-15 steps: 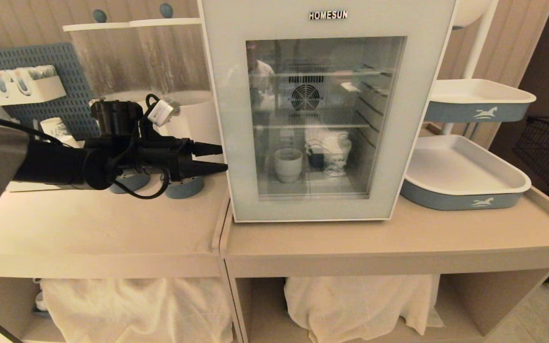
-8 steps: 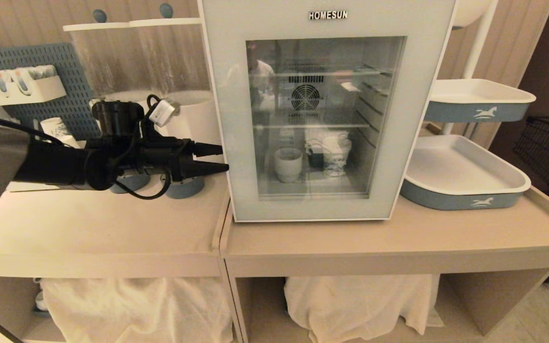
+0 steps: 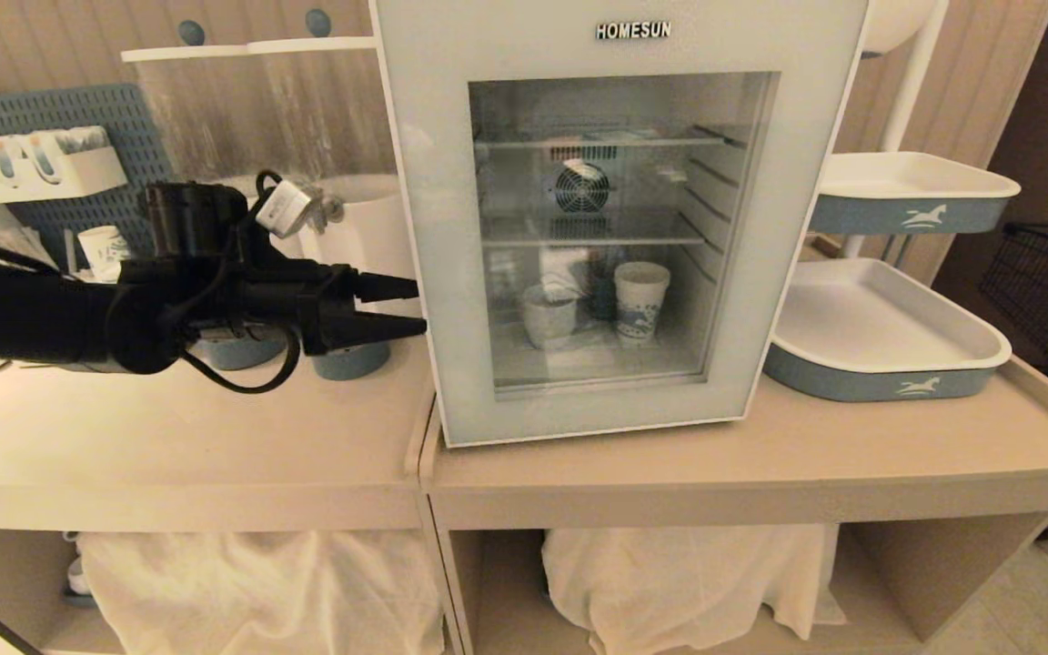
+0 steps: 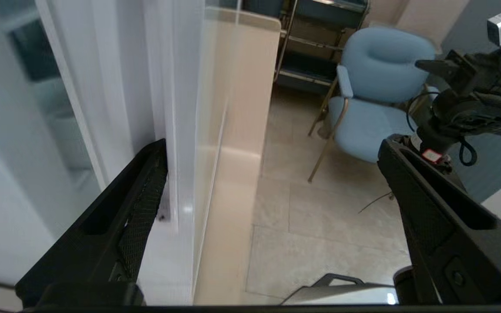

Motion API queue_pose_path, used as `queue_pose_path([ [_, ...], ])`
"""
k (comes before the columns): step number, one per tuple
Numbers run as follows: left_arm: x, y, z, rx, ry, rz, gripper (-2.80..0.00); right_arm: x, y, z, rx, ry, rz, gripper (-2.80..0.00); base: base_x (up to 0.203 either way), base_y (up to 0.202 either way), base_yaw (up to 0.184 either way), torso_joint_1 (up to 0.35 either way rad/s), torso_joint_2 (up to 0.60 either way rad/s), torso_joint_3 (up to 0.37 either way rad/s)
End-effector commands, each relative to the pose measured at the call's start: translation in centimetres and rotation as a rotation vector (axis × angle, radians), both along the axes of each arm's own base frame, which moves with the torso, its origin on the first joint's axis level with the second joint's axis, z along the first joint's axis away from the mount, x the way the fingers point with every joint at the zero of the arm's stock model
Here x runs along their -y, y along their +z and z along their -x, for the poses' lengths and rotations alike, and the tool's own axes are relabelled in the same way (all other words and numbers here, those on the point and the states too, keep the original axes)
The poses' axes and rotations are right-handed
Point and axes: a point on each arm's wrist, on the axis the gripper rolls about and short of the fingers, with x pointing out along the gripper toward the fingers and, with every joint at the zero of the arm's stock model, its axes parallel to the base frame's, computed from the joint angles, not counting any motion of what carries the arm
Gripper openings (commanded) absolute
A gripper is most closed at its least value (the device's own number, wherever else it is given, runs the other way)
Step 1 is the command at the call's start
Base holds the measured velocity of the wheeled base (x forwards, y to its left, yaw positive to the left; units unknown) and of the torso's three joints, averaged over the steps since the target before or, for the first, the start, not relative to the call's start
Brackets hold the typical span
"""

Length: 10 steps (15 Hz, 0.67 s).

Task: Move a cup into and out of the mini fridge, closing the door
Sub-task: Open the freezer door

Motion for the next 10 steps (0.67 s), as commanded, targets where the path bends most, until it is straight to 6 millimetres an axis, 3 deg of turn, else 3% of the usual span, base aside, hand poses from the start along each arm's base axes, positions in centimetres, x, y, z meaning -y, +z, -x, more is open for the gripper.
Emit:
queue_pose_path([
  [1, -0.2, 1.8, 2.1, 0.04, -0.006, 0.005, 0.0, 0.0, 0.0, 0.0, 0.0, 0.001, 0.001, -2.8, 0.0, 0.0, 0.0, 0.0, 0.0, 0.0],
  [5, 0.3, 3.5, 7.1, 0.054, -0.033, 0.007, 0.0, 0.0, 0.0, 0.0, 0.001, 0.0, -0.001, -2.8, 0.0, 0.0, 0.0, 0.0, 0.0, 0.0],
  [10, 1.3, 6.4, 14.8, 0.074, -0.101, 0.03, 0.0, 0.0, 0.0, 0.0, 0.003, -0.002, -0.015, -2.8, 0.0, 0.0, 0.0, 0.0, 0.0, 0.0],
])
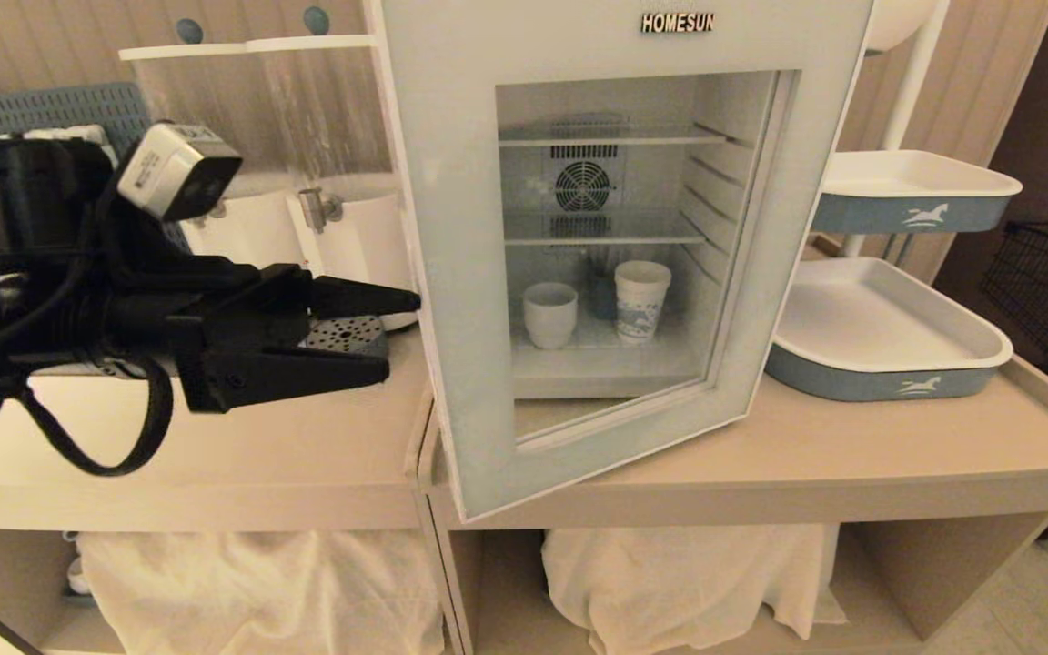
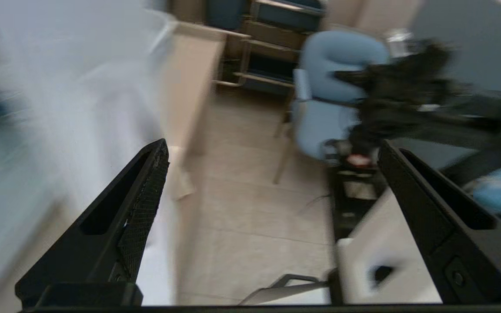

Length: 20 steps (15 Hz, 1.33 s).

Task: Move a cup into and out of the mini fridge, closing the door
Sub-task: Open the freezer door

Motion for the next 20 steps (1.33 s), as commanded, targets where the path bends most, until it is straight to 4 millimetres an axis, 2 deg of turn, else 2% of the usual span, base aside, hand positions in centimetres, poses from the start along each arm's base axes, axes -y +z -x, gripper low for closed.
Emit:
queue_pose_path([
  [1, 0.2, 1.9, 3.9, 0.064, -0.034, 0.018, 0.0, 0.0, 0.0, 0.0, 0.003, 0.0, -0.004, -2.8, 0.0, 0.0, 0.0, 0.0, 0.0, 0.0],
  [4, 2.2, 2.4, 8.6, 0.054, -0.075, 0.03, 0.0, 0.0, 0.0, 0.0, 0.004, 0.0, -0.005, -2.8, 0.0, 0.0, 0.0, 0.0, 0.0, 0.0],
  [7, 4.2, 2.3, 11.6, 0.031, -0.116, 0.033, 0.0, 0.0, 0.0, 0.0, 0.005, 0.0, -0.009, -2.8, 0.0, 0.0, 0.0, 0.0, 0.0, 0.0],
  [9, 4.1, 1.7, 12.6, 0.026, -0.062, 0.029, 0.0, 0.0, 0.0, 0.0, 0.005, 0.0, -0.009, -2.8, 0.0, 0.0, 0.0, 0.0, 0.0, 0.0],
  [12, 2.6, 1.7, 11.2, 0.039, 0.117, 0.026, 0.0, 0.0, 0.0, 0.0, 0.004, 0.0, -0.009, -2.8, 0.0, 0.0, 0.0, 0.0, 0.0, 0.0],
  [15, 0.9, 1.3, 8.5, 0.041, 0.268, 0.005, 0.0, 0.0, 0.0, 0.0, 0.006, 0.0, -0.009, -2.8, 0.0, 0.0, 0.0, 0.0, 0.0, 0.0],
  [20, 2.1, -0.6, 5.2, 0.006, 0.271, -0.04, 0.0, 0.0, 0.0, 0.0, 0.006, 0.0, -0.009, -2.8, 0.0, 0.0, 0.0, 0.0, 0.0, 0.0],
])
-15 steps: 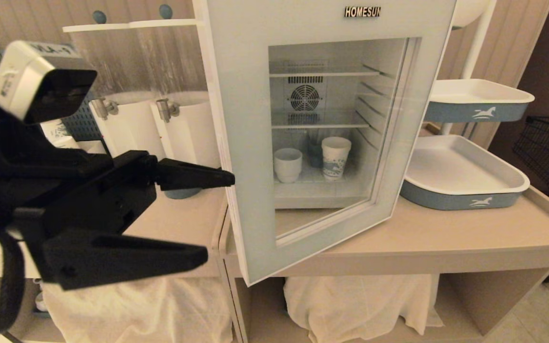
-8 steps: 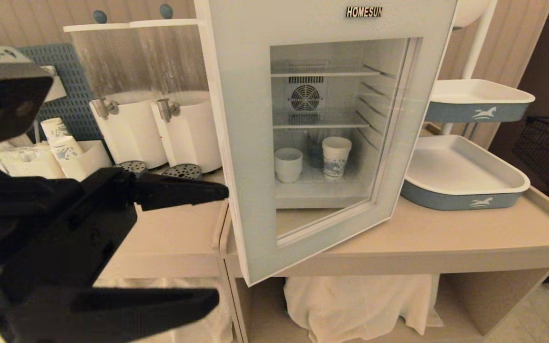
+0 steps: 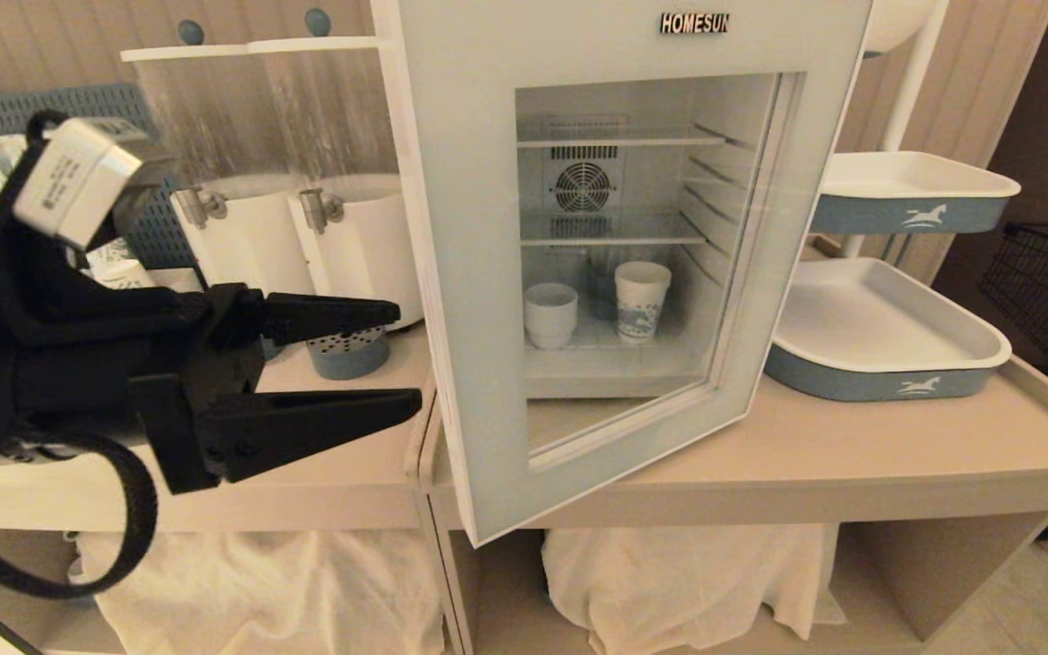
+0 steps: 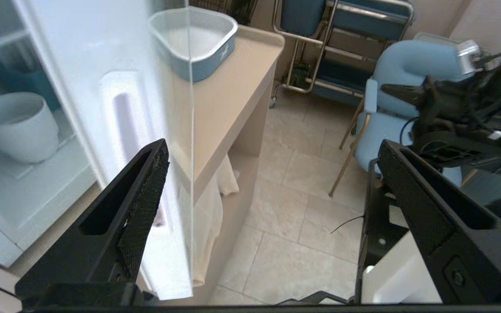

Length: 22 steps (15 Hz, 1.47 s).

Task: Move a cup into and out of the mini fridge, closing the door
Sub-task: Open the freezer door

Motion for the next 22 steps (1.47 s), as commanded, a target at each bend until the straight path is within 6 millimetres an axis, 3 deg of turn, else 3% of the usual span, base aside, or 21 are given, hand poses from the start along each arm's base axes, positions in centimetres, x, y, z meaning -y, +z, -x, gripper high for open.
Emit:
queue_pose_path([
  [1, 0.8, -1.4, -2.0, -0.048, -0.007, -0.017, 0.0, 0.0, 0.0, 0.0, 0.0, 0.0, 0.0, -2.8, 0.0, 0.0, 0.0, 0.0, 0.0, 0.0],
  [5, 1.8, -2.5, -4.7, -0.051, -0.011, -0.014, 0.0, 0.0, 0.0, 0.0, 0.0, 0.0, 0.0, -2.8, 0.0, 0.0, 0.0, 0.0, 0.0, 0.0],
  [12, 3.2, -3.1, -5.2, -0.086, -0.067, -0.019, 0.0, 0.0, 0.0, 0.0, -0.002, 0.0, 0.0, -2.8, 0.0, 0.0, 0.0, 0.0, 0.0, 0.0],
  [19, 6.6, -3.0, -2.5, -0.154, -0.217, -0.01, 0.0, 0.0, 0.0, 0.0, -0.002, 0.0, 0.0, -2.8, 0.0, 0.0, 0.0, 0.0, 0.0, 0.0],
  [22, 10.0, -3.1, 0.7, -0.27, -0.376, -0.007, 0.0, 0.0, 0.0, 0.0, -0.002, 0.0, 0.0, -2.8, 0.0, 0.0, 0.0, 0.0, 0.0, 0.0],
])
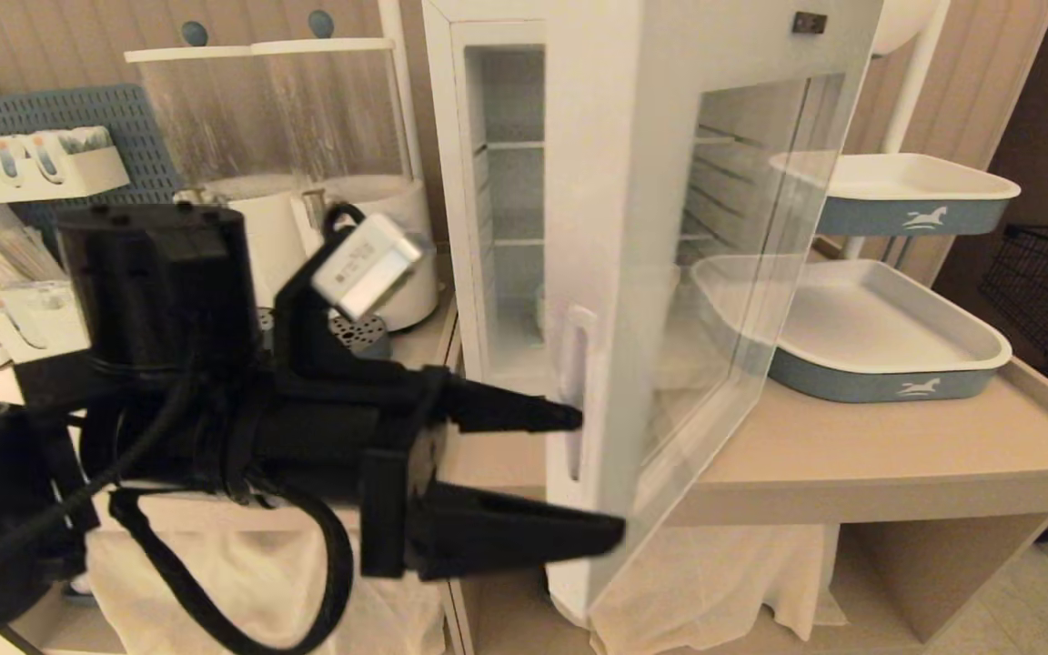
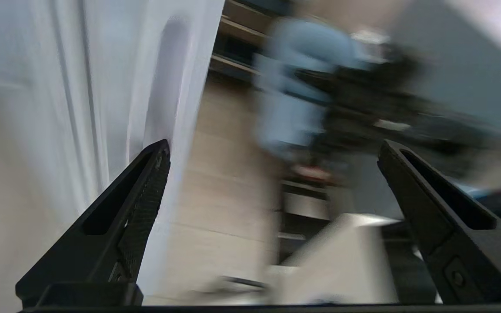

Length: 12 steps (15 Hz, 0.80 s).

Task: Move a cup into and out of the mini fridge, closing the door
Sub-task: Open the freezer door

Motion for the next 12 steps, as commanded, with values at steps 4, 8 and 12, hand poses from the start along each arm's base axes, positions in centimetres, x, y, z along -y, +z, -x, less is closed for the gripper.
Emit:
queue_pose_path([
  [4, 1.8, 0.9, 5.2, -0.077, -0.184, 0.016, 0.0, 0.0, 0.0, 0.0, 0.001, 0.0, 0.0, -2.8, 0.0, 0.0, 0.0, 0.0, 0.0, 0.0],
  [8, 0.0, 1.2, 6.7, -0.05, -0.124, 0.03, 0.0, 0.0, 0.0, 0.0, 0.002, 0.0, 0.002, -2.8, 0.0, 0.0, 0.0, 0.0, 0.0, 0.0],
  [12, -2.1, 0.7, 7.1, -0.029, 0.129, -0.038, 0.0, 0.0, 0.0, 0.0, -0.001, 0.0, 0.002, -2.8, 0.0, 0.0, 0.0, 0.0, 0.0, 0.0],
])
